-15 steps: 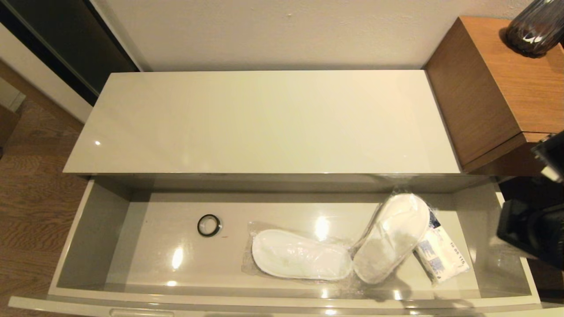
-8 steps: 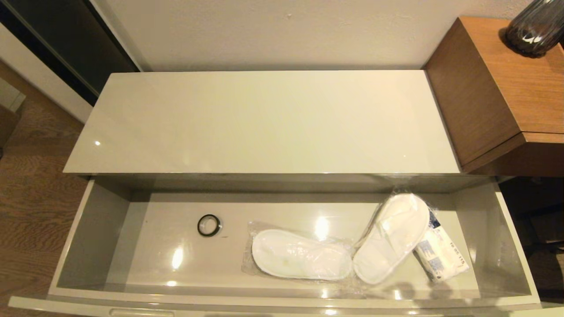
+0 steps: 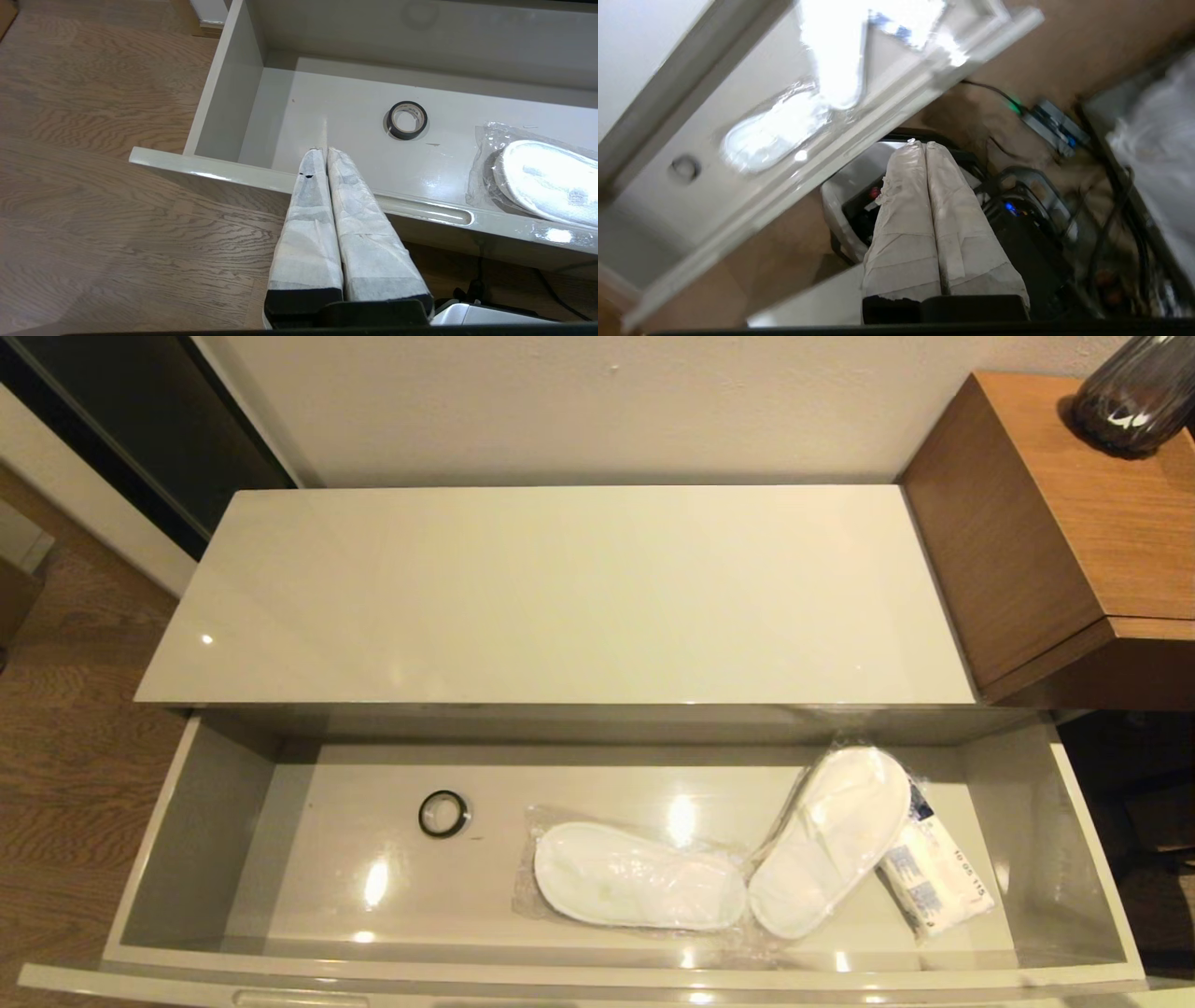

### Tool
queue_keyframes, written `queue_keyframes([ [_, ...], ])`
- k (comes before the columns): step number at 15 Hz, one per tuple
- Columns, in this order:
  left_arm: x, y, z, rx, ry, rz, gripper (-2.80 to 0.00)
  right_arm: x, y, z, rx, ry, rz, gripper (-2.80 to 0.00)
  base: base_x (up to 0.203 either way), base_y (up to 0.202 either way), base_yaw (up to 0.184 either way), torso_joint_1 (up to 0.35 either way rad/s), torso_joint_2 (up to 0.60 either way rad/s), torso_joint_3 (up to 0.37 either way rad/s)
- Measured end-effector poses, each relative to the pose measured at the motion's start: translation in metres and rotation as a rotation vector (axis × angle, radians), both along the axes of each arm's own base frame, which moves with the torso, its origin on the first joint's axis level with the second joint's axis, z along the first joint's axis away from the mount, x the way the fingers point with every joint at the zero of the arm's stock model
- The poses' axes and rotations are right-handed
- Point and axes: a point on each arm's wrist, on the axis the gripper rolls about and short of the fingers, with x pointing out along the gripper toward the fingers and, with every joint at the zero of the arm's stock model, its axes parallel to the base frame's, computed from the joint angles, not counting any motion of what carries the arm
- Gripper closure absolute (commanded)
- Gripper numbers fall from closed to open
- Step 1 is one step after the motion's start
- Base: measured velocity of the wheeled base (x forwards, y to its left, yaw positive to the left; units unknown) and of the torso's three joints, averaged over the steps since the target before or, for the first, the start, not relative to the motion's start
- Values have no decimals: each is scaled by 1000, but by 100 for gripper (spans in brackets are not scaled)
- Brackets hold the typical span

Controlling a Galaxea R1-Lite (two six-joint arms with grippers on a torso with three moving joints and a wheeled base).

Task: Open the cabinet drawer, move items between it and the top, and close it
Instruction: Close the drawer

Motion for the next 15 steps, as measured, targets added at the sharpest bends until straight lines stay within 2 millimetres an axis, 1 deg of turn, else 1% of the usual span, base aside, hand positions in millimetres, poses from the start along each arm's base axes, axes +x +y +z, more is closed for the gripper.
queue_keyframes([
  [2,0,0,0,0,0,1,0,-28,4,-7,-62,-52,91,0,0,0,0,0,0,0],
  [3,0,0,0,0,0,1,0,-39,13,-16,-103,-49,122,0,0,0,0,0,0,0],
  [4,0,0,0,0,0,1,0,-43,23,-28,-130,-17,138,0,0,0,0,0,0,0],
  [6,0,0,0,0,0,0,0,-38,40,-56,-123,77,184,0,0,0,0,0,0,0],
  [8,0,0,0,0,0,1,0,-29,49,-80,-46,149,260,0,0,0,0,0,0,0],
  [9,0,0,0,0,0,0,0,-23,49,-86,8,169,286,0,0,0,0,0,0,0],
  [10,0,0,0,0,0,1,0,-13,48,-89,46,167,298,0,0,0,0,0,0,0],
  [12,0,0,0,0,0,1,0,13,39,-98,101,165,299,0,0,0,0,0,0,0],
  [15,0,0,0,0,0,1,0,52,25,-125,146,208,315,0,0,0,0,0,0,0],
])
